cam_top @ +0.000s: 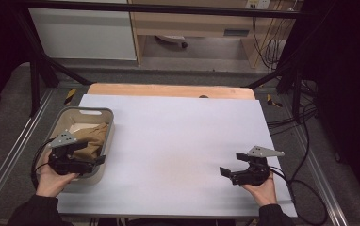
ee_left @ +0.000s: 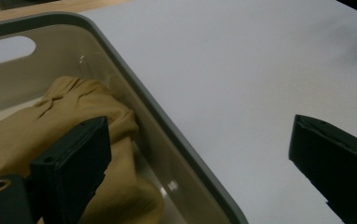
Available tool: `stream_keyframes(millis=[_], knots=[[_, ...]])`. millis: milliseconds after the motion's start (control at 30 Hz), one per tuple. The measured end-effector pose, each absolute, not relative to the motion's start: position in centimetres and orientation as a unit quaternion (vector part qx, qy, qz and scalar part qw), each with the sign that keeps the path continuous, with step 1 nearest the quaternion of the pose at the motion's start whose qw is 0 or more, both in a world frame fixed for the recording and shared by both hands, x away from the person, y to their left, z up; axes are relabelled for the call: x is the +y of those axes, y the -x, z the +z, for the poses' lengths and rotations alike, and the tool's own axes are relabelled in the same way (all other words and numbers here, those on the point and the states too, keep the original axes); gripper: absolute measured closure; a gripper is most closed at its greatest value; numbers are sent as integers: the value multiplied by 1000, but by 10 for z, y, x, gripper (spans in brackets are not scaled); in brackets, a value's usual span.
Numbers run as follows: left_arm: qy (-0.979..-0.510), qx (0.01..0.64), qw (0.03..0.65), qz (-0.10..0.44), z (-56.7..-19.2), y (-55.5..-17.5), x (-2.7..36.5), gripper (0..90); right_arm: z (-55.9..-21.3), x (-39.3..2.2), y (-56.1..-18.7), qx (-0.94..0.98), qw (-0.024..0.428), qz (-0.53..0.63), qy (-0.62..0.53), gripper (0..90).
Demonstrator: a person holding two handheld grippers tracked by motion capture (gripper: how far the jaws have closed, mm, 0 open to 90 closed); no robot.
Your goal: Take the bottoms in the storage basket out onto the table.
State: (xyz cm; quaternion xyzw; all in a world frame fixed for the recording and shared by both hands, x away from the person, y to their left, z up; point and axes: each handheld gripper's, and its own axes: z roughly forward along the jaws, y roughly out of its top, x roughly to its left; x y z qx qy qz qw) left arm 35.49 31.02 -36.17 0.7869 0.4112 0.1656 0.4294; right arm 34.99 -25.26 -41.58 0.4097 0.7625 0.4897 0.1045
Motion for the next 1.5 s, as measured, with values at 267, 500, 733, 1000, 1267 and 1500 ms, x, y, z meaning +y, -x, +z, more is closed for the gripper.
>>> stream_keyframes(millis=[267,500,733,1000,1267,1500], knots=[[-780,437,410,179,-361,-360,327,55,-416,-252,-350,764,102,487,-412,6],[-773,460,395,188,-364,-363,341,55,-416,-252,-350,764,103,486,-412,7],[-775,472,371,196,-369,-366,349,62,-417,-252,-350,765,104,485,-410,7],[-771,492,347,205,-372,-369,358,100,-417,-251,-350,766,102,483,-411,6],[-774,503,321,214,-378,-371,360,126,-417,-251,-350,766,102,483,-411,6],[-774,508,312,212,-381,-372,361,141,-417,-251,-350,766,103,483,-411,6]])
